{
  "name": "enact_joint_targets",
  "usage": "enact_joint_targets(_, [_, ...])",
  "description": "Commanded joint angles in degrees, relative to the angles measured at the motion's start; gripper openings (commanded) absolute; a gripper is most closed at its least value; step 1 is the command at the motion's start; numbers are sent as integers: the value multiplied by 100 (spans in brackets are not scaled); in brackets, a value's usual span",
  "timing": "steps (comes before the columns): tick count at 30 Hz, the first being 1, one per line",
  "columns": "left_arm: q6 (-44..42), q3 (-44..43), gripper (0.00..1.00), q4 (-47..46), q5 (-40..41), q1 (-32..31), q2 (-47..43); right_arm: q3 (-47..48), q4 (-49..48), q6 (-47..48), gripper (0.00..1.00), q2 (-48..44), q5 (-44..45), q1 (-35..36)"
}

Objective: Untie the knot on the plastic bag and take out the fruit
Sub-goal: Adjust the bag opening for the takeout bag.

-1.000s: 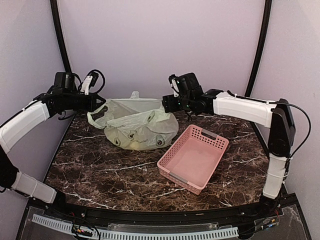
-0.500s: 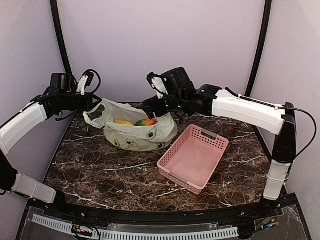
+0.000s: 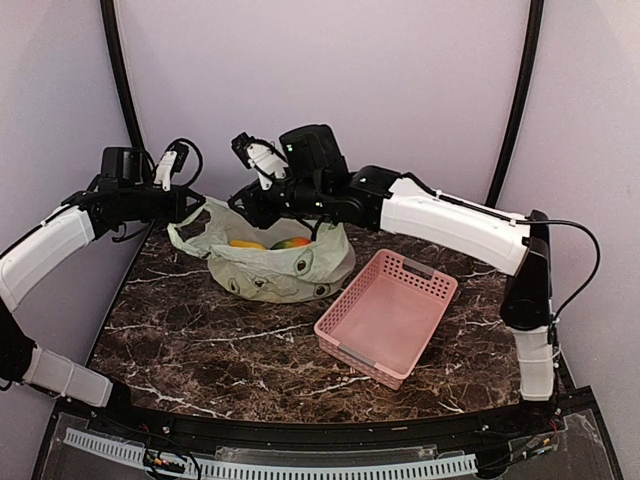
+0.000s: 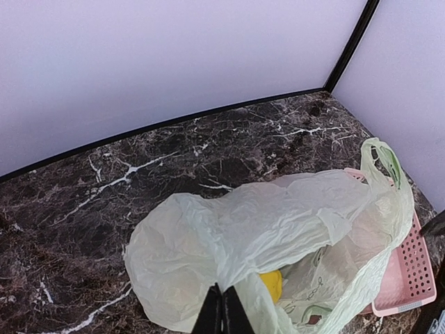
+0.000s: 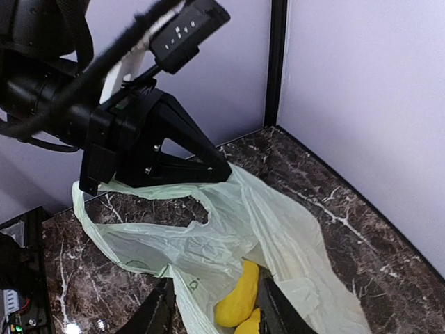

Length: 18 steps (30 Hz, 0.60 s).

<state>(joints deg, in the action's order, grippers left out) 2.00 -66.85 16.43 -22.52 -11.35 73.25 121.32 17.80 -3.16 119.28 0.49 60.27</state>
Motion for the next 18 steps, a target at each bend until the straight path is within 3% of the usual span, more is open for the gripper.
enact_joint_targets(1, [44, 111, 1, -118, -118, 37, -128, 414, 101, -43, 35, 552, -487, 30])
enact_joint_targets(8, [67, 111, 1, -143, -178, 37, -115, 557, 235, -146, 31, 1018, -135, -95])
enact_joint_targets(14, [70, 179, 1, -237, -132, 37, -215, 438, 801, -781, 27, 1234, 226, -384])
enact_joint_targets(18, [72, 251, 1, -316, 101, 37, -381, 30, 1367, -1201, 47, 1118, 816, -482])
